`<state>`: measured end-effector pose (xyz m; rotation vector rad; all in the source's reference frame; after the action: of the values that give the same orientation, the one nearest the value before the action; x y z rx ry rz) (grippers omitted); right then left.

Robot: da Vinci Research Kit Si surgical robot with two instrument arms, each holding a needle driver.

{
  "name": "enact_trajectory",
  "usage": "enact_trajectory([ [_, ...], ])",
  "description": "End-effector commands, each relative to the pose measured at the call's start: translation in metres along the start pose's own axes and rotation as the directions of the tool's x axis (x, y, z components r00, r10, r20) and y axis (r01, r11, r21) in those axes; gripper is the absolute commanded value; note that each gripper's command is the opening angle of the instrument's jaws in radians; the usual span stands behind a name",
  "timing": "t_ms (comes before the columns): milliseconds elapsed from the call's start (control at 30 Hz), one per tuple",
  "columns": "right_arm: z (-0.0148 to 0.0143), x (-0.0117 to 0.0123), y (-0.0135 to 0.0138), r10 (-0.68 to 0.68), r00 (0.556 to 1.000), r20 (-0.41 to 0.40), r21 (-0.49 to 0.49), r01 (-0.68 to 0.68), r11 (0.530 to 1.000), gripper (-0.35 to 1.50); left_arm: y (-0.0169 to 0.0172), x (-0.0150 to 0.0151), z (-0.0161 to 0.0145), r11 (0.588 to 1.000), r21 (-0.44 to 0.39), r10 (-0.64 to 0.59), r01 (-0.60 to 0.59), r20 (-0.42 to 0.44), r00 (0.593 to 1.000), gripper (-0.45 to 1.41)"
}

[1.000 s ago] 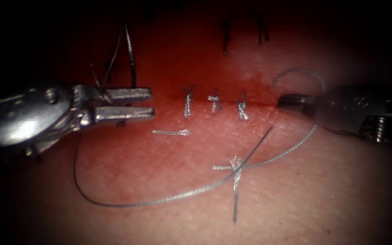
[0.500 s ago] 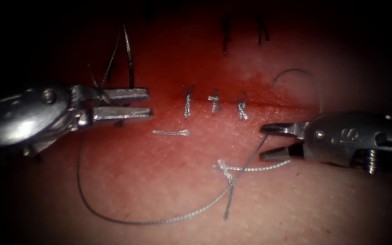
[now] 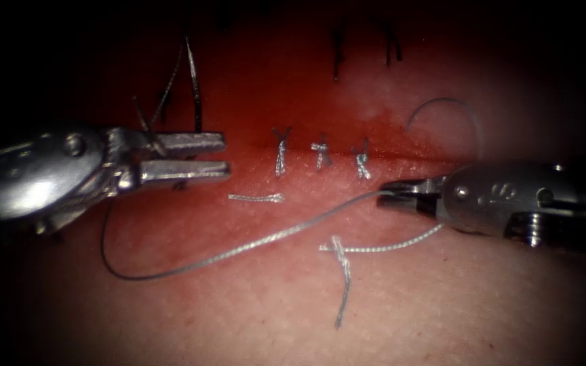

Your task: Wound Closure

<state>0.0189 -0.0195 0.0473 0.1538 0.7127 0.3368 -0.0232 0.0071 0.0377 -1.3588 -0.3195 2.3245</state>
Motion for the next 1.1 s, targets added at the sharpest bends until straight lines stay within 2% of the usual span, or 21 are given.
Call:
enact_trajectory([
  [33, 0.0005, 0.0005, -0.0002, 0.001, 1.000, -0.003, 0.002, -0.001, 1.000, -0.35, -0.0004, 0.0002, 0.0006, 1.000, -0.001, 0.002, -0.002, -0.002, 1.000, -0.45],
  [133, -0.0003, 0.0012, -0.0015, 0.011, 1.000, -0.014, 0.029, -0.011, 1.000, -0.35, -0.0005, 0.0001, 0.0007, 1.000, -0.001, 0.007, -0.007, -0.002, 1.000, -0.45],
  [300, -0.0020, 0.0045, -0.0049, 0.006, 1.000, -0.029, 0.063, -0.004, 0.998, -0.35, -0.0008, -0.0001, 0.0008, 1.000, -0.001, 0.008, -0.008, -0.002, 1.000, -0.45],
  [633, -0.0032, 0.0077, -0.0088, 0.018, 0.998, -0.057, 0.127, -0.011, 0.992, -0.35, -0.0009, -0.0002, 0.0007, 1.000, -0.001, 0.014, -0.014, -0.002, 1.000, -0.45],
  [867, -0.0038, 0.0088, -0.0101, 0.051, 0.996, -0.072, 0.178, -0.037, 0.983, -0.35, -0.0009, -0.0002, 0.0007, 1.000, -0.001, 0.014, -0.014, -0.002, 1.000, -0.45],
  [933, -0.0037, 0.0091, -0.0099, 0.053, 0.993, -0.102, 0.176, -0.034, 0.984, -0.35, -0.0009, -0.0002, 0.0007, 1.000, -0.001, 0.014, -0.014, -0.002, 1.000, -0.45],
  [967, -0.0037, 0.0092, -0.0096, 0.054, 0.990, -0.128, 0.178, -0.031, 0.984, -0.13, -0.0009, -0.0002, 0.0007, 1.000, -0.001, 0.014, -0.014, -0.002, 1.000, -0.45],
  [1000, -0.0036, 0.0092, -0.0086, 0.052, 0.981, -0.188, 0.179, -0.018, 0.984, 0.73, -0.0009, -0.0002, 0.0007, 1.000, -0.001, 0.014, -0.014, -0.002, 1.000, -0.45],
  [1033, -0.0036, 0.0092, -0.0086, 0.052, 0.981, -0.188, 0.179, -0.018, 0.984, 0.73, -0.0009, -0.0002, 0.0007, 1.000, -0.001, 0.014, -0.014, -0.002, 1.000, -0.45],
  [1067, -0.0036, 0.0091, -0.0081, 0.052, 0.977, -0.207, 0.181, -0.013, 0.983, 0.99, -0.0008, -0.0002, 0.0007, 1.000, -0.001, 0.014, -0.014, -0.002, 1.000, -0.45],
  [1100, -0.0037, 0.0090, -0.0075, 0.057, 0.972, -0.226, 0.186, -0.014, 0.982, 1.16, -0.0008, -0.0002, 0.0007, 1.000, -0.001, 0.014, -0.014, -0.002, 1.000, -0.45],
])
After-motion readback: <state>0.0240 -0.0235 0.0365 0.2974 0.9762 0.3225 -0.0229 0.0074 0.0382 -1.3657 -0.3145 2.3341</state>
